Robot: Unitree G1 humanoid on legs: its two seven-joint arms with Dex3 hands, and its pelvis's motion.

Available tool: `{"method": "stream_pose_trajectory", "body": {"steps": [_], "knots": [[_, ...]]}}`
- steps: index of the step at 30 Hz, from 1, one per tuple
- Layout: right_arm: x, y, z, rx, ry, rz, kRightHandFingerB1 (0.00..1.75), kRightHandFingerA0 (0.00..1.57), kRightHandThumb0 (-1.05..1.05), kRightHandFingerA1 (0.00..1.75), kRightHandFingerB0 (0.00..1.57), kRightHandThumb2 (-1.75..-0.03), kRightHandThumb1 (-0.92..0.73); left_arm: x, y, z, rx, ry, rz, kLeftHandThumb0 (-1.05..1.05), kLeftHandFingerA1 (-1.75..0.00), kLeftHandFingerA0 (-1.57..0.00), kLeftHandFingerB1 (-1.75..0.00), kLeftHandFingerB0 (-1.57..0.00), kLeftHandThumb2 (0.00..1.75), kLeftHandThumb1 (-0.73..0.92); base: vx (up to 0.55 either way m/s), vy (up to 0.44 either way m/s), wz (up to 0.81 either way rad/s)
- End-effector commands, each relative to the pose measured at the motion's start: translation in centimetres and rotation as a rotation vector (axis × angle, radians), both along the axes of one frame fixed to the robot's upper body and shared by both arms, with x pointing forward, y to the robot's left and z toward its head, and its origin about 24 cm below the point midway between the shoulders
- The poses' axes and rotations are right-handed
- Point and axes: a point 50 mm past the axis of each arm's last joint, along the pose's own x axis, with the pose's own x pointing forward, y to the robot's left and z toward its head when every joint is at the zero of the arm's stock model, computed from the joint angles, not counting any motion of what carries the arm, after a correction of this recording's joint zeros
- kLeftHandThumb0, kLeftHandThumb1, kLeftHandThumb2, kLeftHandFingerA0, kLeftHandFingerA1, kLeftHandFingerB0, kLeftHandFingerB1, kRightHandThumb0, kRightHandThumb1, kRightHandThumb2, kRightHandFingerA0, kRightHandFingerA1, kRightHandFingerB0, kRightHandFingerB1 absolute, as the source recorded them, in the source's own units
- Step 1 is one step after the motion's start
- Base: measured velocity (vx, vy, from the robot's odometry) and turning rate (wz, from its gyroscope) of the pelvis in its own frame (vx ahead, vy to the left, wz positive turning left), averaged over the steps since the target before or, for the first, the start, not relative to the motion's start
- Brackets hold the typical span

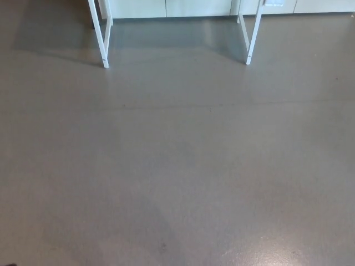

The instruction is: The robot walks towards a desk on which a shovel is kept on the left hand side and a container is kept on the right hand side. The robot picks up the shovel using its left hand and places it in the container.

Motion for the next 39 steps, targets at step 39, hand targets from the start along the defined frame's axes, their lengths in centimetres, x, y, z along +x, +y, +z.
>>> {"method": "stream_pose_trajectory", "body": {"steps": [39], "knots": [[-3.1,-1.1,1.0,0.118,-0.082,-0.008,0.45,0.52,-0.37,0.52,0.36,-0.68,-0.48,-1.0,0.8,1.1,-0.106,-0.229,0.02,-0.13,-0.45,-0.43,-0.35,-0.34,0.59,0.59,0.05,0.083,0.0]]}}
